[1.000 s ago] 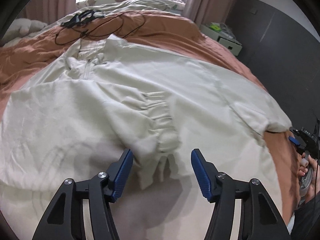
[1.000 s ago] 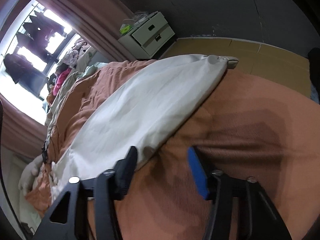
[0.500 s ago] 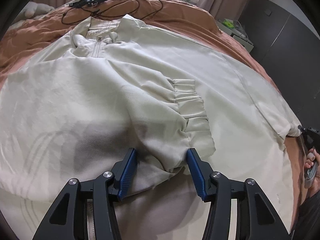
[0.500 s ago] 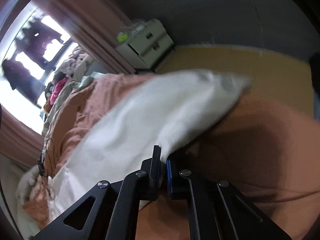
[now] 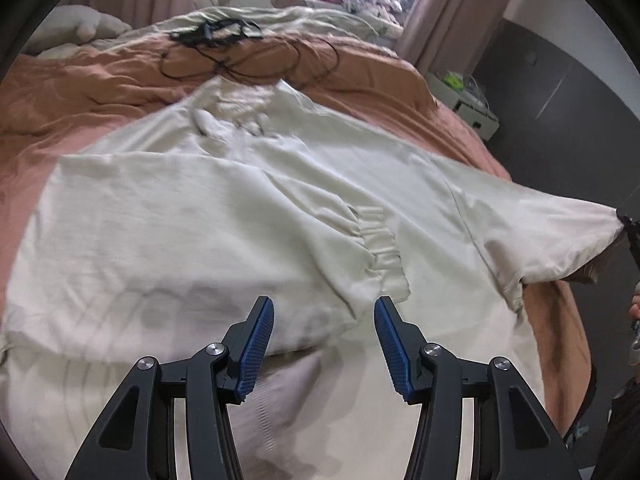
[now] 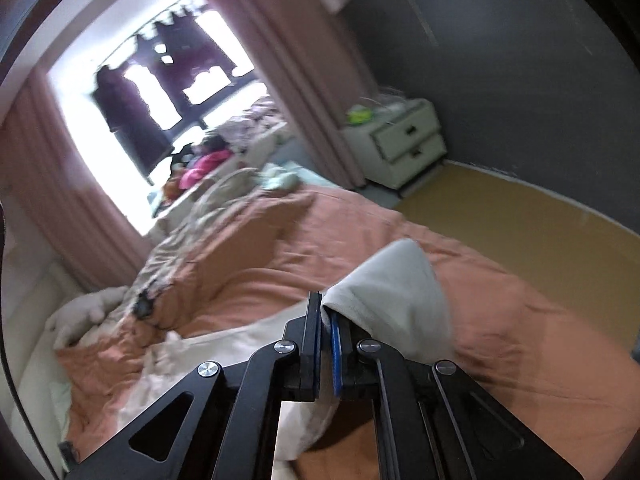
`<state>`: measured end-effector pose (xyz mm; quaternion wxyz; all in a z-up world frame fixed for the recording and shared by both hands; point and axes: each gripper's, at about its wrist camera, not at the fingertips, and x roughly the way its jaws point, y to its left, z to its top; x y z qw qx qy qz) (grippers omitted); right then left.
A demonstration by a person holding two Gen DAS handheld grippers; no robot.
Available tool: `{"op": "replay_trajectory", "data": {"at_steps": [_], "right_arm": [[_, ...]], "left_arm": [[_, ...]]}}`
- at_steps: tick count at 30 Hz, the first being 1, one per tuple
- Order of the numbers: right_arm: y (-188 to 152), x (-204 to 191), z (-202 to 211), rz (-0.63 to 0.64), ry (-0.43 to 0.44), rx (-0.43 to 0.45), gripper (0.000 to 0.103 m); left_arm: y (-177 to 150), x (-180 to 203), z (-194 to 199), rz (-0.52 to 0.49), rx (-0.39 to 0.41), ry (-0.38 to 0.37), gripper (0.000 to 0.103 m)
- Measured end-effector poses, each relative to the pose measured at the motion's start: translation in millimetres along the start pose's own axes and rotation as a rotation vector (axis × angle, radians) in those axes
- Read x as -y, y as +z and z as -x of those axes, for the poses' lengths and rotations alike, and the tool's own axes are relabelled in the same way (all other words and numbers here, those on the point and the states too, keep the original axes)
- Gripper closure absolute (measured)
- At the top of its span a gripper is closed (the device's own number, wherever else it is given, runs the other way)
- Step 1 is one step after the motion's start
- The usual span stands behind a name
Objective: Fold large clothes
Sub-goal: 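Grasp the sleeve with the right tool, fold it across the jacket, release, then grasp the elastic cuff with the left tool and lay it flat on the jacket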
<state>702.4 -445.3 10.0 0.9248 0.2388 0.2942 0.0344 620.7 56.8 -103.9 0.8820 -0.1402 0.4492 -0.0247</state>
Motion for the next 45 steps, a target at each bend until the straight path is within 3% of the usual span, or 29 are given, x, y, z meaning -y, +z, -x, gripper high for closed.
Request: {"op": "replay_trajectory", "data": {"at_steps": [7, 14, 23, 29, 31, 32, 34, 35, 40, 45], "right_arm": [[-3.6, -101.0, 15.6, 0.106, 0.126, -0.001, 0.098], [-33.2, -170.6, 8.7, 0.172, 0.214, -0.045, 0.098], [-95.4, -241.6, -26.1, 0.221, 0.314, -0.155, 0.098], [-163.6, -277.4, -60.4, 0.236, 0.351, -0.280, 0.098], [-194.9, -295.0, -74.9, 0.280, 0.323, -0.348, 0.092], [-206.2, -299.2, -78.8, 0.294, 0.300, -0.375, 0.085], [-238.1, -304.5, -91.7, 0.266, 0.319, -0.486, 0.031], [-247.9, -300.9, -92.3, 0.227, 0.343, -0.508, 0.026], [-281.6, -265.3, -83.5, -0.014, 0.404, -0.574, 0.024], [-298.9, -217.3, -61.3, -0.228, 0.339, -0.503, 0.024]], "left_arm": [[-1.6, -39.7, 50.4, 0.048, 0.054, 0.035, 0.049], [-12.6, -79.8, 90.5, 0.098, 0.084, 0.068, 0.049], [-26.3, -127.4, 122.1, 0.147, 0.098, 0.115, 0.049], [-35.7, -152.7, 135.9, 0.174, 0.100, 0.137, 0.049], [-37.5, -160.2, 138.7, 0.181, 0.097, 0.147, 0.049], [-38.8, -164.0, 140.4, 0.186, 0.096, 0.154, 0.049], [-40.4, -170.6, 143.2, 0.197, 0.092, 0.162, 0.049], [-41.5, -173.1, 144.8, 0.204, 0.090, 0.163, 0.049], [-44.8, -170.7, 147.4, 0.214, 0.084, 0.156, 0.049], [-45.1, -145.2, 144.6, 0.142, 0.067, 0.145, 0.049]]}}
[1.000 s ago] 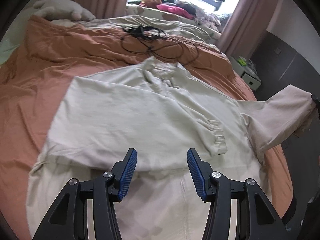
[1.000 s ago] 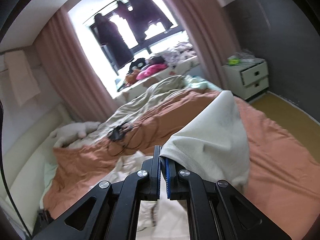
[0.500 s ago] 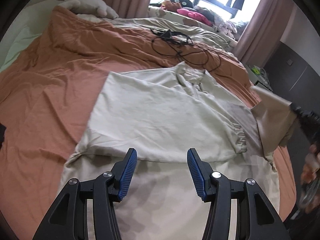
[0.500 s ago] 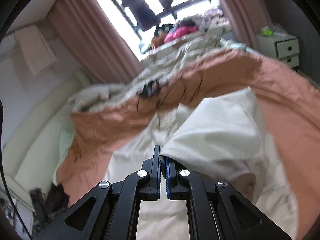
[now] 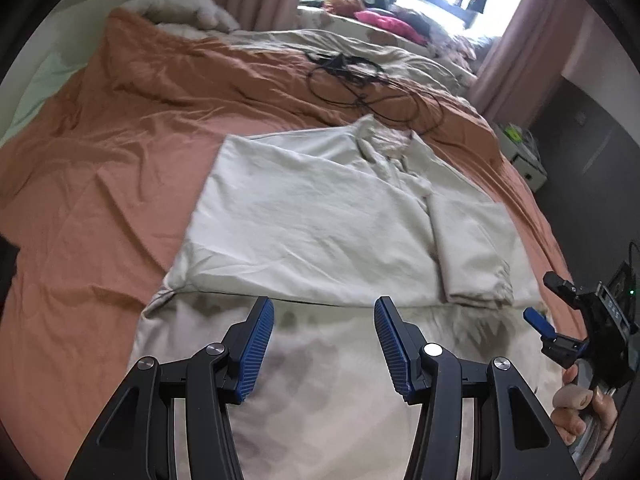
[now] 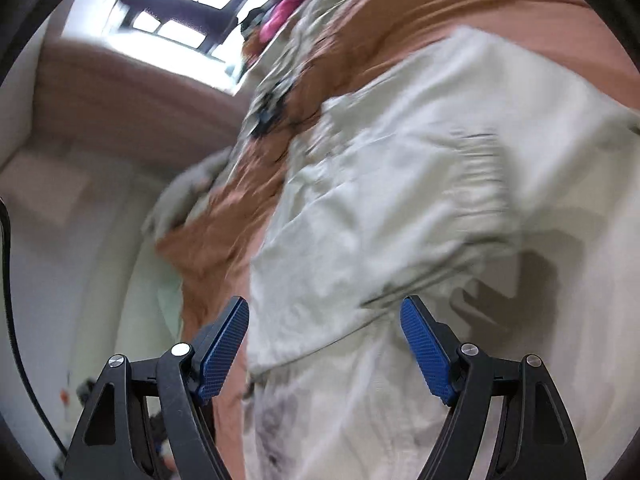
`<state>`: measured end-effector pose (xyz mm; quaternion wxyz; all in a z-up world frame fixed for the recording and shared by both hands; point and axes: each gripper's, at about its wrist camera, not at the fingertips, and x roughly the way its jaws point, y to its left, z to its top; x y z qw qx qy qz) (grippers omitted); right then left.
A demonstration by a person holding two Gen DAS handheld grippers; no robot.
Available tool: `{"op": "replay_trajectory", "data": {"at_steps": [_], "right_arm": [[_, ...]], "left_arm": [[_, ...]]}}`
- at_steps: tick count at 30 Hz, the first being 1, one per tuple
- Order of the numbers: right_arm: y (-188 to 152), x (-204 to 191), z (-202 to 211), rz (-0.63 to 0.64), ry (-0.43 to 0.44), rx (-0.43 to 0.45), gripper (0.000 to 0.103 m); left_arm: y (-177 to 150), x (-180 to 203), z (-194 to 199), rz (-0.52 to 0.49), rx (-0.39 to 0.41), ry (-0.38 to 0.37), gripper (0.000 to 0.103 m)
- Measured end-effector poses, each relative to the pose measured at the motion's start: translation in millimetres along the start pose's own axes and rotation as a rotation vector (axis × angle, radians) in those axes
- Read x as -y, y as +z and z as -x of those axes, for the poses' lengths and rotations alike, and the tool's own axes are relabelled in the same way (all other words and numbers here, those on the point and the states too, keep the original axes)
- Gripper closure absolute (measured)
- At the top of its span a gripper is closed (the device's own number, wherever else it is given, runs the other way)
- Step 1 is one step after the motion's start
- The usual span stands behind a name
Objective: Fold large clothes
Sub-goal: 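Grasp the elastic cuff with the left tool and lay it flat on the jacket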
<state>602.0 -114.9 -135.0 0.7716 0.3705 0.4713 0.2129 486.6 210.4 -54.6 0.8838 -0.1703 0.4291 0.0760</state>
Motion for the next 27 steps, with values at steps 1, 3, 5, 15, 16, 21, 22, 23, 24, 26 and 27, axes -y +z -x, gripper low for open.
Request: {"op": "replay_trajectory", "data": {"at_steps": [1, 3, 5, 15, 16, 21, 22, 23, 24, 26, 27], "right_arm": [[-0.9, 10.8, 8.3, -0.035, -0.017, 0.031, 0.024], [1.1, 21.1, 15.9, -0.080, -0.040, 0.081, 0.024], [4.6, 31.6, 23.2, -0.103, -0.054, 0.117, 0.025], [24.1, 78.5, 35.3, -0.119, -0.030, 0.149, 0.041], [27.7, 80.5, 36.3, -0.115, -0.026, 0.150, 0.043], [39.8, 101.8, 41.5, -0.154, -0.014, 0.161, 0.051], [41.6, 108.0, 43.2, -0.172, -0.011, 0.163, 0.051], [43.3, 114.4, 46.2, -0.189, -0.006, 0.170, 0.051], [45.1, 120.0, 49.2, -0.201, -0.012, 0.179, 0.051], [48.7, 128.7, 53.3, -0.220, -0.037, 0.193, 0.051], [51.4, 133.2, 55.0, -0.234, -0.043, 0.199, 0.051]], "left_arm": [[0.1, 4.5, -0.3, -0.015, -0.001, 0.000, 0.049], [1.2, 15.1, -2.8, -0.041, -0.006, -0.003, 0.049], [3.3, 28.3, -8.8, -0.062, -0.017, -0.012, 0.049], [7.9, 113.6, -63.3, -0.182, -0.094, -0.064, 0.049], [7.8, 125.3, -71.2, -0.191, -0.110, -0.079, 0.049], [2.6, 186.5, -108.8, -0.266, -0.164, -0.138, 0.048], [1.4, 195.1, -115.2, -0.277, -0.175, -0.148, 0.048], [0.4, 204.7, -121.9, -0.287, -0.188, -0.157, 0.048], [-1.2, 214.6, -129.1, -0.298, -0.200, -0.172, 0.048], [-4.3, 233.6, -142.9, -0.321, -0.219, -0.189, 0.046], [-5.5, 244.0, -151.4, -0.333, -0.226, -0.185, 0.040]]}}
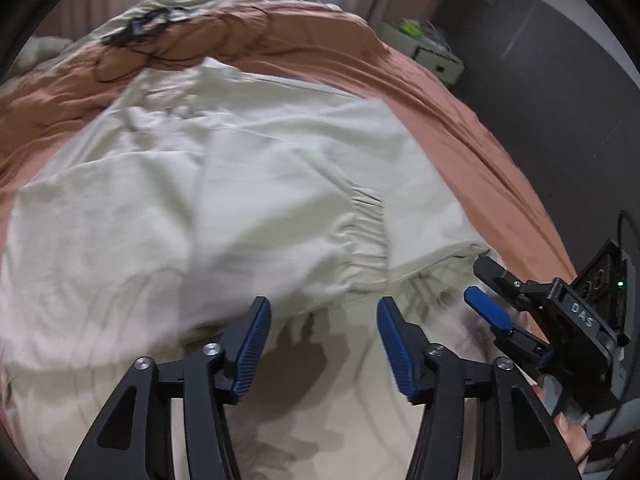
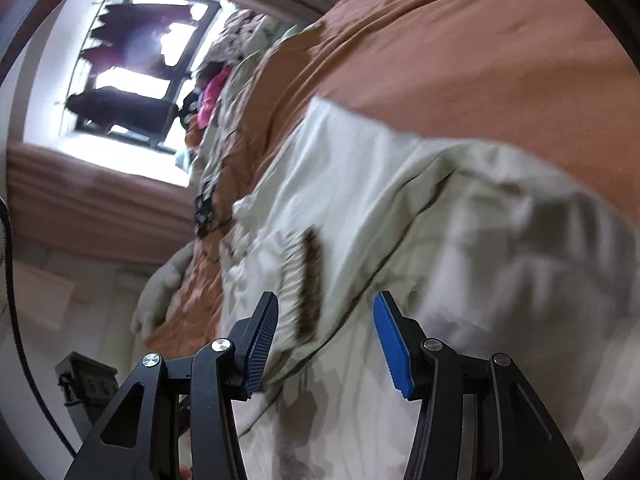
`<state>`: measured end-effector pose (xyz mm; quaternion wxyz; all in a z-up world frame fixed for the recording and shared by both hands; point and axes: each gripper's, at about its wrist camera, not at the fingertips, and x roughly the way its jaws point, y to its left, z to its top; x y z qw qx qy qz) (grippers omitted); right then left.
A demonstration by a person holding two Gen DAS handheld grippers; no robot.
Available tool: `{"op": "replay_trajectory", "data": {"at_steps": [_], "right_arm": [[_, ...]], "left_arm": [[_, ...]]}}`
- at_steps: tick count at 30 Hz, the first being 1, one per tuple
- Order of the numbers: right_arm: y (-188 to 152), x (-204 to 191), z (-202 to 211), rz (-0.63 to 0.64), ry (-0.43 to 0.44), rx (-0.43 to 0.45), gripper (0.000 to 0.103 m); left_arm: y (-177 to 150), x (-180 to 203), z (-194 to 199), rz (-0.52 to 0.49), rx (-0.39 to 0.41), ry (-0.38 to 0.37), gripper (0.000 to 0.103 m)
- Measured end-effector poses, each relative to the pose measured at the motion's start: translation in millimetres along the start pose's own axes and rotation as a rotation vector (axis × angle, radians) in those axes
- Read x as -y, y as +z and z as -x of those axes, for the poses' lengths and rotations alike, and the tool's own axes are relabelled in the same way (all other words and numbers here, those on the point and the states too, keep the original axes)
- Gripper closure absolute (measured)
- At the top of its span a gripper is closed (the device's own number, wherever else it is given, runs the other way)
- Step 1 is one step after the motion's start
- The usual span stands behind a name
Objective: Fold large clothes
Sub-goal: 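Grasp the elastic cuff with the left tool and lay it flat on the jacket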
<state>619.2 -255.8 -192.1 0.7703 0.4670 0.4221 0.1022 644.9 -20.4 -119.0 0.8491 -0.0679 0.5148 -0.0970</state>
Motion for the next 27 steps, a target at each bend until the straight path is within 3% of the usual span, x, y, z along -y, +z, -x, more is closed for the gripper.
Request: {"op": "replay_trajectory", "data": {"at_steps": [1, 3, 7, 15, 19, 21, 27], "right_arm": [[3.5, 4.4, 0.8, -0.020, 0.004, 0.003, 0.051], [7.2, 9.4, 2.4, -0.045, 0.022, 0.001, 0.051], [13.4, 17.7, 6.7, -0.093, 0.049, 0.007, 0.051], [20.2, 25.2, 6.0, -0.136, 0.056, 0.014, 0.051], [19.6, 21.3, 0.1, -0.124, 0.060, 0.005, 0.051], [18.2, 18.7, -3.7, -0.115, 0.063, -0.003, 0.051], [17.3, 12.8, -9.1, -0.087, 0.056, -0.008, 0.051]], "left_arm": [[2.1, 3.4, -5.3, -0.002, -0.003, 0.003, 0.033], [8.3, 11.4, -17.0, 0.001, -0.005, 0.005, 0.029], [17.6, 23.9, -42.1, -0.012, -0.018, 0.014, 0.029], [12.1, 21.8, -82.4, -0.042, -0.028, 0.135, 0.029], [11.7, 20.6, -78.1, -0.087, -0.018, 0.174, 0.057], [15.3, 13.0, -65.3, -0.068, 0.000, 0.166, 0.065], [25.9, -24.0, -8.4, 0.000, 0.087, 0.185, 0.065]]}}
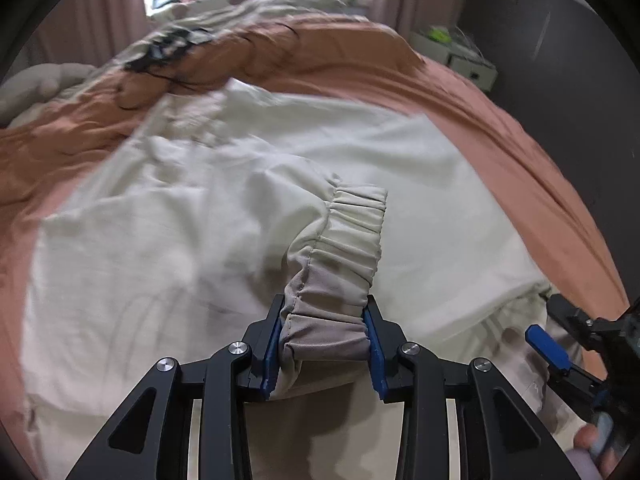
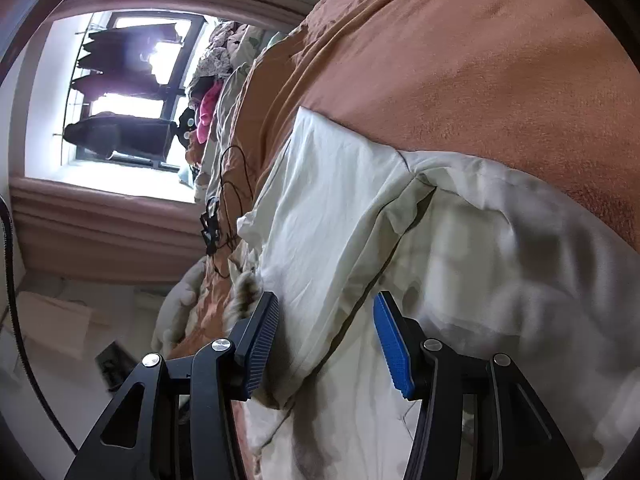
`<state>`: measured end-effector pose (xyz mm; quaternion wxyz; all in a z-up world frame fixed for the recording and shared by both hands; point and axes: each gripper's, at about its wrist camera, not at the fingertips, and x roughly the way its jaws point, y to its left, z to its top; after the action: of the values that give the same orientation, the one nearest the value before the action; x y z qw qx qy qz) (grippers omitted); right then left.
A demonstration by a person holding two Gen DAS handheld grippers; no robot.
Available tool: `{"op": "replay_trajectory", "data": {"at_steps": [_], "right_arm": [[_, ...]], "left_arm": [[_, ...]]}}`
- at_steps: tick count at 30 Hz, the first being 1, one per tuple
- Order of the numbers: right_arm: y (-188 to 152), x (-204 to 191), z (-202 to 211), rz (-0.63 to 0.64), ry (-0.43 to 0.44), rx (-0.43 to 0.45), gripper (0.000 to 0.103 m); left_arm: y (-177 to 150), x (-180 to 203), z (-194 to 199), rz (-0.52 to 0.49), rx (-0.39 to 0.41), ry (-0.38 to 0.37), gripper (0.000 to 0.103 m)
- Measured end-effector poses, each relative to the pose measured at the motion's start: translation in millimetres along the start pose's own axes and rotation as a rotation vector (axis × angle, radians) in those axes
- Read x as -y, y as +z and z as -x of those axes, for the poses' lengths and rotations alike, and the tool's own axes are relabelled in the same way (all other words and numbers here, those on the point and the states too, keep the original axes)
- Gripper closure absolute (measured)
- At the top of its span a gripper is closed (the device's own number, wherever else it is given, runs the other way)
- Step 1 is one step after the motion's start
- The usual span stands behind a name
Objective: Fold large clothes
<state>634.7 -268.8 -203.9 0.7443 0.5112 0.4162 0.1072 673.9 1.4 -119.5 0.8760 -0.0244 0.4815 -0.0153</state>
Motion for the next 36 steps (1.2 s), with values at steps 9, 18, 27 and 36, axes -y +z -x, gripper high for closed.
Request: {"op": "replay_trajectory", "data": {"at_steps": [9, 18, 27, 36], "right_arm": [[-1.5, -6.5, -1.0, 0.034, -0.016, 0.003, 0.051], [0.9, -2.7, 0.4, 0.069, -0.049, 0.003, 0.051], [21.7, 15.4, 2.7, 0.019, -0.057, 0.024, 0.051], [46.0, 26.2, -6.0, -0.046, -0.073, 0.058, 0.058]], "left_arm": [[-7.7, -95.6, 50.5, 0.126, -0.022, 0.095, 0.055], [-30.1, -167.2, 88.2, 0.257, 0.028, 0.150, 0.021], [-53.1, -183.1, 37.5, 0.290, -0.055, 0.157, 0.021], [-64.7, -192.5, -15.0, 0.316, -0.116, 0.196, 0.024]]}}
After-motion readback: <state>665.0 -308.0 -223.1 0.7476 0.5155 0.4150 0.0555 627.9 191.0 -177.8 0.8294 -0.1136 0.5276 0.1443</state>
